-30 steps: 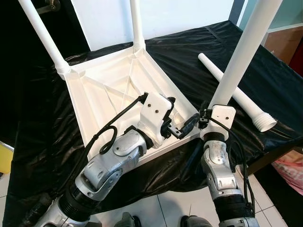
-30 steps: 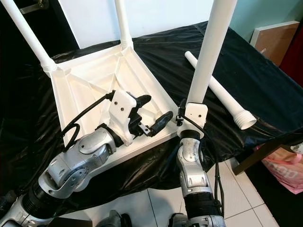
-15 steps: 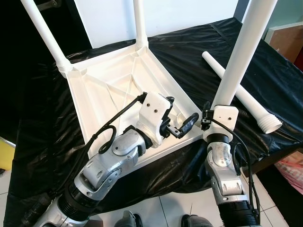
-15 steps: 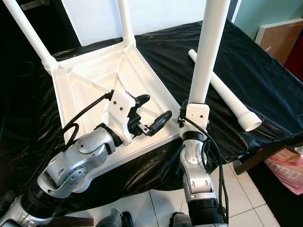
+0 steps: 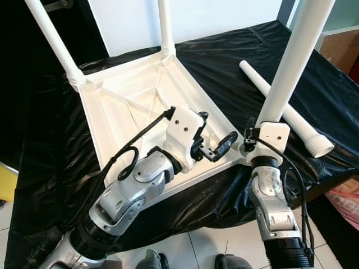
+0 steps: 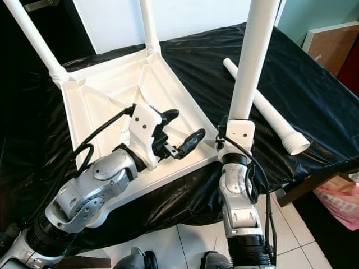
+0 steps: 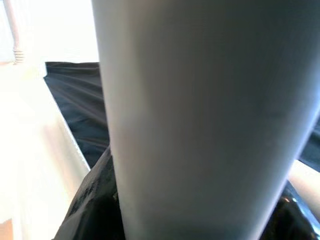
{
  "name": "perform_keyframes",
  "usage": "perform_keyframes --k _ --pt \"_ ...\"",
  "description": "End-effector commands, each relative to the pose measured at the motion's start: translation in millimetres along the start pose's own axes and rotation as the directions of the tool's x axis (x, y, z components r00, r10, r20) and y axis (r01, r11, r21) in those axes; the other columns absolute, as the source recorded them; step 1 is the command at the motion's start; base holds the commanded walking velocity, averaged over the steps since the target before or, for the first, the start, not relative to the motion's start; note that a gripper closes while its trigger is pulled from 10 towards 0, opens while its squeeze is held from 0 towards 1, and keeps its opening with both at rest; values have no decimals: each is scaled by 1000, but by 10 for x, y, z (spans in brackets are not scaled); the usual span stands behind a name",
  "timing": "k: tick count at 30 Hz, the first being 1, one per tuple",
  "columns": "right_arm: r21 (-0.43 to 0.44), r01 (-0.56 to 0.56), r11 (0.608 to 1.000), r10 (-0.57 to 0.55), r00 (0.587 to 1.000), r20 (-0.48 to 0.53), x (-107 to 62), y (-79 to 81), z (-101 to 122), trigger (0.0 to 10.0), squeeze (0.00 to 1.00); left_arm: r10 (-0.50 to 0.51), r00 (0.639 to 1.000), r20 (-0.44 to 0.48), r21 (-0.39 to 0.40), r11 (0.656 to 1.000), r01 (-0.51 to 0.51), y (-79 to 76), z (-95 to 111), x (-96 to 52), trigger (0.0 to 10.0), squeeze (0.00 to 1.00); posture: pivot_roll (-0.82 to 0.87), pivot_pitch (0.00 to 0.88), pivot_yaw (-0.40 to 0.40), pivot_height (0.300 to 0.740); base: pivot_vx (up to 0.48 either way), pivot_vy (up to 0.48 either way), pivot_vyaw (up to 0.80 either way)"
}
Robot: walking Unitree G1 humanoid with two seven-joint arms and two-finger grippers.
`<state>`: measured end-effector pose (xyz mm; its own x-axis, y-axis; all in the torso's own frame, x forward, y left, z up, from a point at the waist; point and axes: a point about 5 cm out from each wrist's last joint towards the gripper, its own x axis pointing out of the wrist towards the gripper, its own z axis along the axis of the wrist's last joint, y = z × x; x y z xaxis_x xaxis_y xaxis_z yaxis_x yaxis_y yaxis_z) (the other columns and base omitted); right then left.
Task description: Building children table
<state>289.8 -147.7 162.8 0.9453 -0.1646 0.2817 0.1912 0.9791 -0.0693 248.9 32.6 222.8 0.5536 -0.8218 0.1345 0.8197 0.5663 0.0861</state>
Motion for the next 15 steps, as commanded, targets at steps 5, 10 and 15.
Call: perform_keyframes --k 5,10,15 --pt "39 -186 982 187 982 -23 18 50 -11 10000 0 -225 974 27 -30 974 226 -58 52 -27 10000 1000 -39 109 61 740 0 0 0" --pt "18 -432 902 432 899 -66 104 81 2 10000 0 -322 945 51 21 947 322 -29 166 -5 10000 0 -39 100 55 740 0 0 0" --pt "2 -559 829 557 826 -87 134 101 31 10000 0 -394 916 69 39 919 392 -34 252 -4 10000 0 -42 96 48 740 0 0 0"
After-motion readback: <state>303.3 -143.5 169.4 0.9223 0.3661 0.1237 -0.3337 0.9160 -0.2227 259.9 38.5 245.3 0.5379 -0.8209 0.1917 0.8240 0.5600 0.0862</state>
